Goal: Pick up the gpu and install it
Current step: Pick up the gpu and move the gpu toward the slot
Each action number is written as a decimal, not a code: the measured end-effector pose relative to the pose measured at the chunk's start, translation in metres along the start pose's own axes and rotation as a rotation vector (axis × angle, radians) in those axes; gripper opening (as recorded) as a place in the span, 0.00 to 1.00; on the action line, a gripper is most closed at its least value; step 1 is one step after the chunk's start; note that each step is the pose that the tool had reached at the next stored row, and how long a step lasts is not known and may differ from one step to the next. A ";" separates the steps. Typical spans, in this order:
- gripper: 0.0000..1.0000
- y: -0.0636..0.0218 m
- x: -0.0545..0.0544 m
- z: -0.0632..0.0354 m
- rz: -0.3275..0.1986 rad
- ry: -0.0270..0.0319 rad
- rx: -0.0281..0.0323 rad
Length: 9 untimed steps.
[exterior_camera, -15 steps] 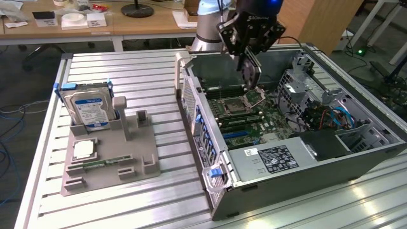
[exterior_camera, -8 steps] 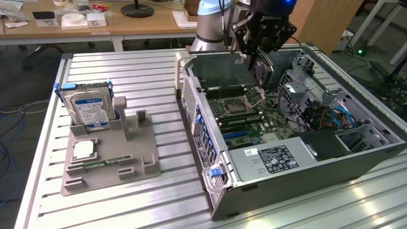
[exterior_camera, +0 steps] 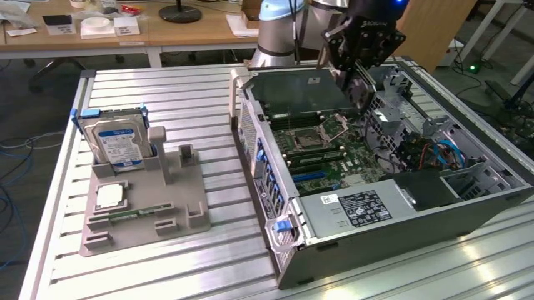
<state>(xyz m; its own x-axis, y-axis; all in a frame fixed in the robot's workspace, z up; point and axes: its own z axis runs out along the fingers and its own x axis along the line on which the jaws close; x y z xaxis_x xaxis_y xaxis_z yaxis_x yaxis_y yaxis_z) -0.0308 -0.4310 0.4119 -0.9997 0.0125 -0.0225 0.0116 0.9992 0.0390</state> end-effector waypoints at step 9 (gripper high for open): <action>0.28 0.0009 -0.028 0.0008 0.000 0.0000 0.0001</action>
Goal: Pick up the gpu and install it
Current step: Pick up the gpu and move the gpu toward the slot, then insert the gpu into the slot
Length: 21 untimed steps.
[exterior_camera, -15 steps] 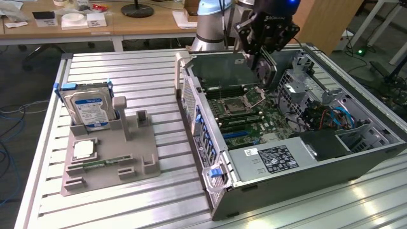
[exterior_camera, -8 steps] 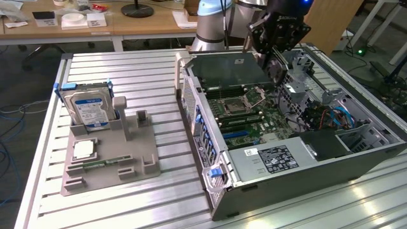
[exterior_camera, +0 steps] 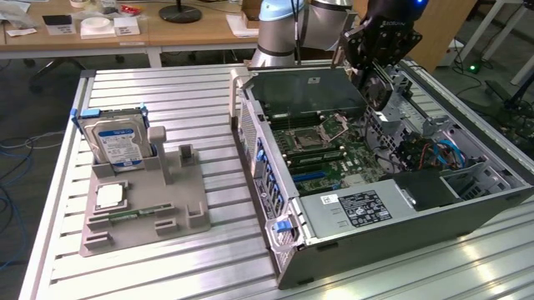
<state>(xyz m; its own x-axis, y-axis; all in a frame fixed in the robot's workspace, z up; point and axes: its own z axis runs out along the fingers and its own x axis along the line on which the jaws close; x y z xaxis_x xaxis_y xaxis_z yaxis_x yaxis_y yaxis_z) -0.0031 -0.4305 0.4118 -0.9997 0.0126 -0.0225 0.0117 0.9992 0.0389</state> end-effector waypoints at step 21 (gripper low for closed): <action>0.28 0.0000 0.000 0.0001 -0.011 0.0004 -0.0004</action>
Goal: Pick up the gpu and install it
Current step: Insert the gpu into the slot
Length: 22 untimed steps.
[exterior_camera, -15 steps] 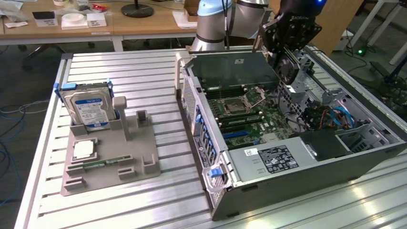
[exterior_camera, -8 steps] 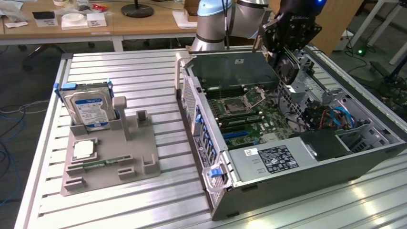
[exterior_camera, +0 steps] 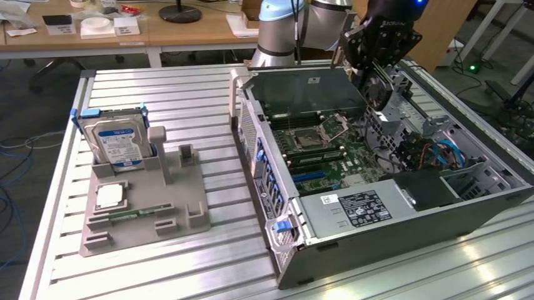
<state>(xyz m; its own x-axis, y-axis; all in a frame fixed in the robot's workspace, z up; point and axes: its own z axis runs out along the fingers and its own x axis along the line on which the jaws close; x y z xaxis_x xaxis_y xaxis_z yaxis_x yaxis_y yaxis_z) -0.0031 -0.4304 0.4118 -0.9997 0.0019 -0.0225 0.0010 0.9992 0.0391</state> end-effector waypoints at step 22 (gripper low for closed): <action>0.28 0.0000 0.000 0.0000 -0.289 0.0113 -0.0066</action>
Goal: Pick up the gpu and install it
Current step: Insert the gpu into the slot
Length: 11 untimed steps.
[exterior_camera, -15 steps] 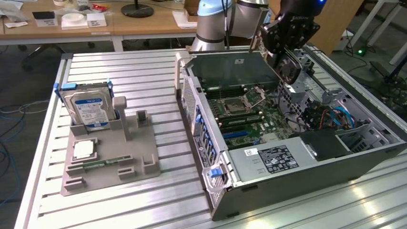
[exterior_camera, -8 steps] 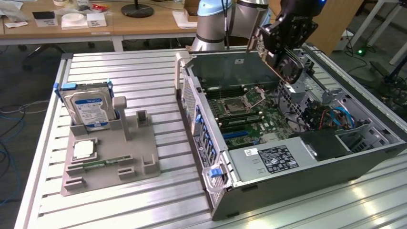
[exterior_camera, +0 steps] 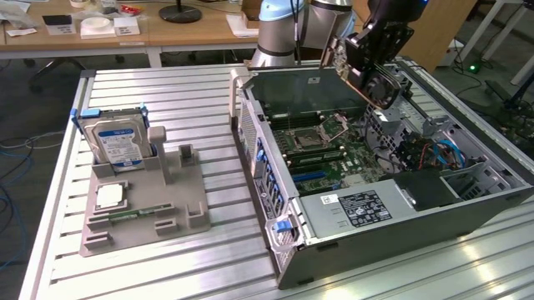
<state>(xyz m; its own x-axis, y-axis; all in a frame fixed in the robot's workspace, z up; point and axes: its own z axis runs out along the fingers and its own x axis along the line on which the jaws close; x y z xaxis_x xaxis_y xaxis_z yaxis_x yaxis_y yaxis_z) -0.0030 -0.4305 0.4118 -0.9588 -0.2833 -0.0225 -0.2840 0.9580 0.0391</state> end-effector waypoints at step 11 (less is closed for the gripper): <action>0.28 0.0000 0.000 0.0000 -0.145 0.0056 -0.0033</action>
<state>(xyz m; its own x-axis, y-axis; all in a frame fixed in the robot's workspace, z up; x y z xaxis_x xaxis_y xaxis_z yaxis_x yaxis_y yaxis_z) -0.0030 -0.4305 0.4118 -0.9078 -0.4189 -0.0226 -0.4195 0.9069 0.0392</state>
